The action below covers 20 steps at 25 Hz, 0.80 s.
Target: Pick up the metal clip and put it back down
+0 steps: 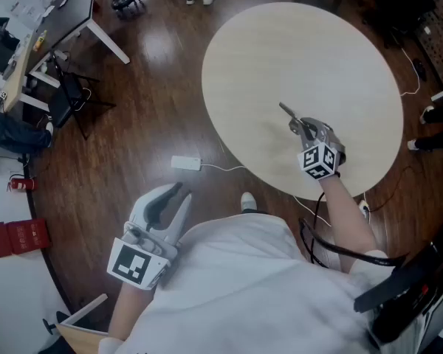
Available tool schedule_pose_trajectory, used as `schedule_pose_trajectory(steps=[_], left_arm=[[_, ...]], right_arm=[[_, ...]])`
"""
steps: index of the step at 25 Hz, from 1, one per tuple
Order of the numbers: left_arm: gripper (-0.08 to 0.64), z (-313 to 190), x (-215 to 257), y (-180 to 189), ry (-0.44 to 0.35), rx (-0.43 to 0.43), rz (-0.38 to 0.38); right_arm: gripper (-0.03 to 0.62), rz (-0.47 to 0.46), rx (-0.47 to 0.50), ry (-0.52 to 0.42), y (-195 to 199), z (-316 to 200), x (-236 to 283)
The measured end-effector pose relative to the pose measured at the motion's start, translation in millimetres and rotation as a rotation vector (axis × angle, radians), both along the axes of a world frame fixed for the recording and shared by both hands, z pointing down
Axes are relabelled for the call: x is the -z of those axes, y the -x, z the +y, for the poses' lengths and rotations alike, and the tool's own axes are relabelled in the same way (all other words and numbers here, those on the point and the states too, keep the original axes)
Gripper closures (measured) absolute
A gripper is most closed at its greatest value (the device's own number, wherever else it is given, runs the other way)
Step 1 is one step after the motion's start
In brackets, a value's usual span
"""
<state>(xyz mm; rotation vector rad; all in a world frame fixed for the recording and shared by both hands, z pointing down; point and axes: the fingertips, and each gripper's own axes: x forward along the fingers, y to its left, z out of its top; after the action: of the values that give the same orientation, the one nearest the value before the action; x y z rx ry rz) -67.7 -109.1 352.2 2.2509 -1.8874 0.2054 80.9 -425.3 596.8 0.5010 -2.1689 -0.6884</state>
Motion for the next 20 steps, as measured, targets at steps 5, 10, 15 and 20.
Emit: schedule_pose_trajectory(steps=[5,10,15,20], left_arm=[[0.491,47.7,1.5,25.1,-0.042,0.013,-0.010],[0.491,95.3,-7.1,51.1,-0.045,0.042,-0.004],[0.491,142.5,-13.9,76.2,-0.055,0.072,0.017],[0.491,202.7,-26.3,100.4,-0.058,0.152,0.033]], right_arm=[[0.586,0.001,0.034,-0.026,16.0,47.1,44.7],[0.586,-0.024,0.110,-0.072,59.6,100.9,105.1],[0.586,-0.069,0.175,-0.087,110.1,166.4,154.9],[0.586,-0.115,0.288,-0.051,166.4,249.8,168.9]])
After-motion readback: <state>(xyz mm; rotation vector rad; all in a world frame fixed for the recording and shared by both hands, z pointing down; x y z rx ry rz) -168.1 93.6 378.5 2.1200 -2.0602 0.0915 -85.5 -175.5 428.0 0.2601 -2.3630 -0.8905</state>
